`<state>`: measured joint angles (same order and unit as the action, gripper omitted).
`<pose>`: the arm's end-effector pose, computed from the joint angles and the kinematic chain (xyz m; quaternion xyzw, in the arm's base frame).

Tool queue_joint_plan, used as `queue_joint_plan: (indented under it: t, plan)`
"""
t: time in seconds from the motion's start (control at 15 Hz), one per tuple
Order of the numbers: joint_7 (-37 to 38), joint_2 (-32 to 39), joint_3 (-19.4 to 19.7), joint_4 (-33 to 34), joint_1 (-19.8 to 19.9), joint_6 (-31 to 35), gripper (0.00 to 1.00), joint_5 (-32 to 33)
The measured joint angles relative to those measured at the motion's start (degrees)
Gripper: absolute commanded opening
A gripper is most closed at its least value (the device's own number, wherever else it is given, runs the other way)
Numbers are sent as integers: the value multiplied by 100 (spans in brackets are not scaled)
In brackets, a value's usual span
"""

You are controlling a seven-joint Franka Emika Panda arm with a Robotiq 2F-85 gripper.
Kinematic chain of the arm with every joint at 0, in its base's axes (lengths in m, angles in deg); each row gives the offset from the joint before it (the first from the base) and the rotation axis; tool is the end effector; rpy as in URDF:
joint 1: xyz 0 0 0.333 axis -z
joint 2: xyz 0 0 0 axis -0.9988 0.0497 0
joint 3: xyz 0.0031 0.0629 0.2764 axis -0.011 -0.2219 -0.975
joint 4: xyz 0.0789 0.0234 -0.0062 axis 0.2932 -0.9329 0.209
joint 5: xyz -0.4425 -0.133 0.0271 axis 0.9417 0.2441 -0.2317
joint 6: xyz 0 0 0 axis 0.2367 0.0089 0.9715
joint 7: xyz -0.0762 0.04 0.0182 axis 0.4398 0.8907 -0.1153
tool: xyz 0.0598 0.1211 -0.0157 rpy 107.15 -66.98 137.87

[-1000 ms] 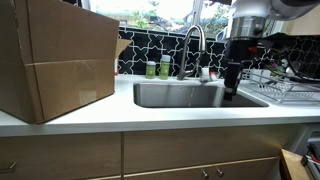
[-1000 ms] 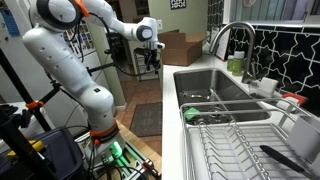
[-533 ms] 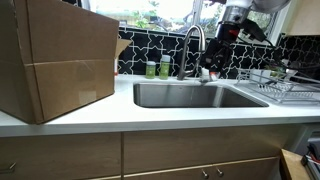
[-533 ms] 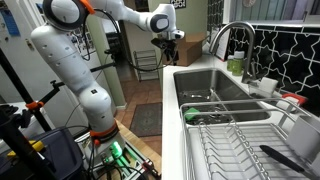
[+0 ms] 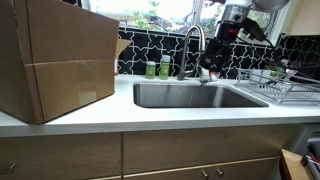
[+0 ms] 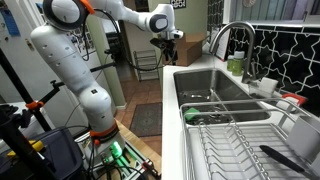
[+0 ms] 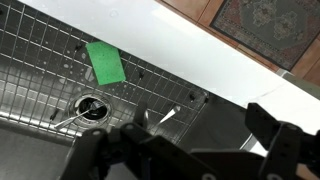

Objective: Put the fork over the running water

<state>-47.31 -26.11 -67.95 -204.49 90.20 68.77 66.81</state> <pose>0.5736 -0.0421 0.4223 -0.9849 0.1475 -0.0596 0.0689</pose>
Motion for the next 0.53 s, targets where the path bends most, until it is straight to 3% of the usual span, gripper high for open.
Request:
queue_joint_plan:
  t: [0.2,0.53]
  plan:
    - [2,273,10,247,0,-210,100,-52]
    - [972,1893,32,1484,21,-230,100,41]
